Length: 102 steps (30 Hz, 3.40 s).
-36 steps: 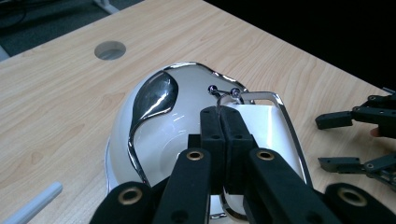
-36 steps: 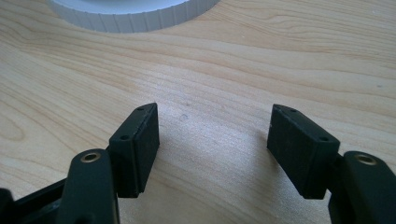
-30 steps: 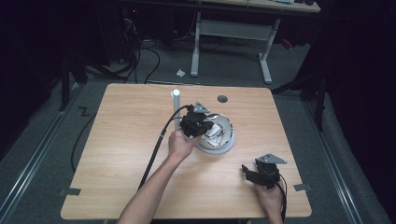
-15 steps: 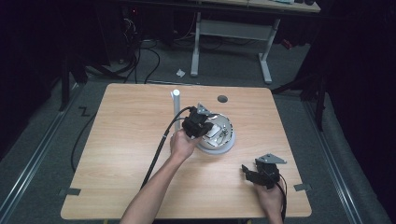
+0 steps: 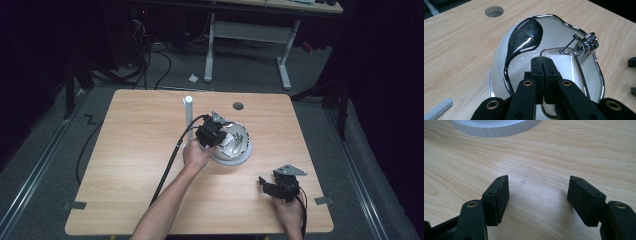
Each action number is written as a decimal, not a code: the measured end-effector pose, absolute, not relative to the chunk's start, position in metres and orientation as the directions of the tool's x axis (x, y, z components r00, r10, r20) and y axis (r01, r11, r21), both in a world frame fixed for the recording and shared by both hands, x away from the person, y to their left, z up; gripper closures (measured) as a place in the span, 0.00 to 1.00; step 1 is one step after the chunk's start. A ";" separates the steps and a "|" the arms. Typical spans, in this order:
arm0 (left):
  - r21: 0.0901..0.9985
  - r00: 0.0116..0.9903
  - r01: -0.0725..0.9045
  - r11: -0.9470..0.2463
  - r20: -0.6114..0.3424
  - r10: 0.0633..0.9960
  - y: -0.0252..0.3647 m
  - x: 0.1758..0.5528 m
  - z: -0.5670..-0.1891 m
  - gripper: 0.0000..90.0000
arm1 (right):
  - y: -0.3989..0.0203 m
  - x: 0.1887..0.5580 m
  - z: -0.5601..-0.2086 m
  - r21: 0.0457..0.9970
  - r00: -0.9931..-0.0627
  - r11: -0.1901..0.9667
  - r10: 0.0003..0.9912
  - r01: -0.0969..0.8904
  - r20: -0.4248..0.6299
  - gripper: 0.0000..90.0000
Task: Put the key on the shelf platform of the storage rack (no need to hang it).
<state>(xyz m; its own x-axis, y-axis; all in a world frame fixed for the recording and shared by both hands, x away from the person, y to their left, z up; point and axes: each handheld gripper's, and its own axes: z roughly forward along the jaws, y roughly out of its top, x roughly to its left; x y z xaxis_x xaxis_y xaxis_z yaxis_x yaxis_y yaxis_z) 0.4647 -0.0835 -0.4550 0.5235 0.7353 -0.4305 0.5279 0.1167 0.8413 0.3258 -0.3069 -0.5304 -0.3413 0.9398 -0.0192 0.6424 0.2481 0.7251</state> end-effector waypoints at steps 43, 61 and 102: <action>0.843 0.537 0.507 0.181 -0.473 0.698 -0.044 0.439 -0.432 0.58 | -0.307 0.326 -0.530 0.725 -0.341 0.248 0.940 0.643 -0.019 0.38; 0.846 0.532 0.495 0.198 -0.475 0.701 -0.026 0.431 -0.423 0.52 | -0.307 0.326 -0.530 0.725 -0.341 0.247 0.940 0.643 -0.019 0.38; 0.851 0.498 0.454 0.263 -0.487 0.717 0.032 0.411 -0.416 0.52 | -0.307 0.326 -0.530 0.725 -0.341 0.247 0.940 0.643 -0.018 0.38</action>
